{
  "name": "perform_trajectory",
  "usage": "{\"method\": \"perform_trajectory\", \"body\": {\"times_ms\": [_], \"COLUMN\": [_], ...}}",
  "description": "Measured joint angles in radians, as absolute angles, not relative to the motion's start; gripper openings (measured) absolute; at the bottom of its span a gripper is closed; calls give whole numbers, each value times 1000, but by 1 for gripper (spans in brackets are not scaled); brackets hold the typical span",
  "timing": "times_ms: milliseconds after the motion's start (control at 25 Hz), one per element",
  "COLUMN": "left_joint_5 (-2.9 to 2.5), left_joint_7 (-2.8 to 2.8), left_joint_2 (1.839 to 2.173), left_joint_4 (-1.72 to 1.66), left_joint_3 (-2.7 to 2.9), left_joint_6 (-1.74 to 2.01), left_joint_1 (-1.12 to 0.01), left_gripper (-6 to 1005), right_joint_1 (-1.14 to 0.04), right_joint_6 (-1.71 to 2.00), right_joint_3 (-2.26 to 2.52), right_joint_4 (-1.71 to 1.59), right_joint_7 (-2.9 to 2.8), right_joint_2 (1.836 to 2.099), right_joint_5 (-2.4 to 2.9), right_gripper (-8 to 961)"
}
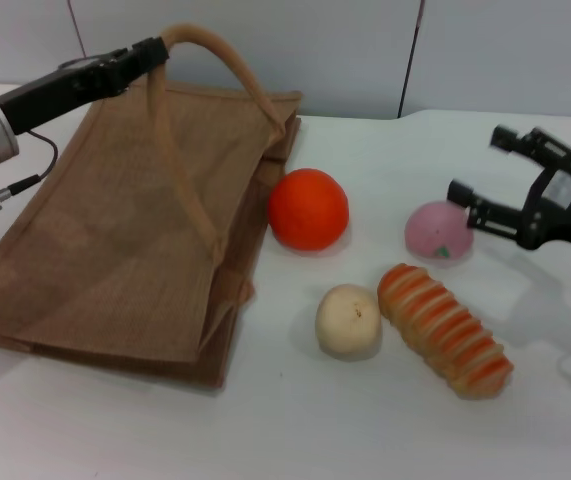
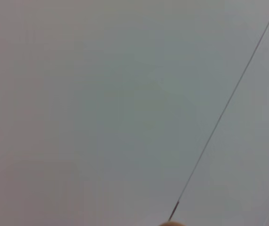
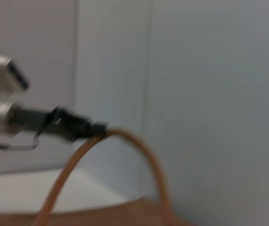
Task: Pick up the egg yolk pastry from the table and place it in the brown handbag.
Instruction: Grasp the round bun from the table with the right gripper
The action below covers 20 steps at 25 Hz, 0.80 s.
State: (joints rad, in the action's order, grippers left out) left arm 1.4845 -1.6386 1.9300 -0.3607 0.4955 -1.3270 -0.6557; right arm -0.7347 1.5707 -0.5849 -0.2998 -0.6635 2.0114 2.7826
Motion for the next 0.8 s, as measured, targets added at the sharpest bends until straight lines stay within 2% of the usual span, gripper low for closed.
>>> {"method": "perform_trajectory", "body": {"times_ms": [800], "left_joint_5": [1558], "left_joint_7": [-1647], "left_joint_2": [1925], "left_joint_4": [-360], "left_joint_3": [495], "left_joint_6": [-1386], "left_joint_1": [-643], "left_gripper": [127], "right_joint_1": [-825], "right_joint_6": [1538], "right_joint_3": [-57], "right_joint_4": [-322], "right_joint_7": [-980], "right_joint_2": [2019], "right_joint_5": [2786], "right_gripper": [885]}}
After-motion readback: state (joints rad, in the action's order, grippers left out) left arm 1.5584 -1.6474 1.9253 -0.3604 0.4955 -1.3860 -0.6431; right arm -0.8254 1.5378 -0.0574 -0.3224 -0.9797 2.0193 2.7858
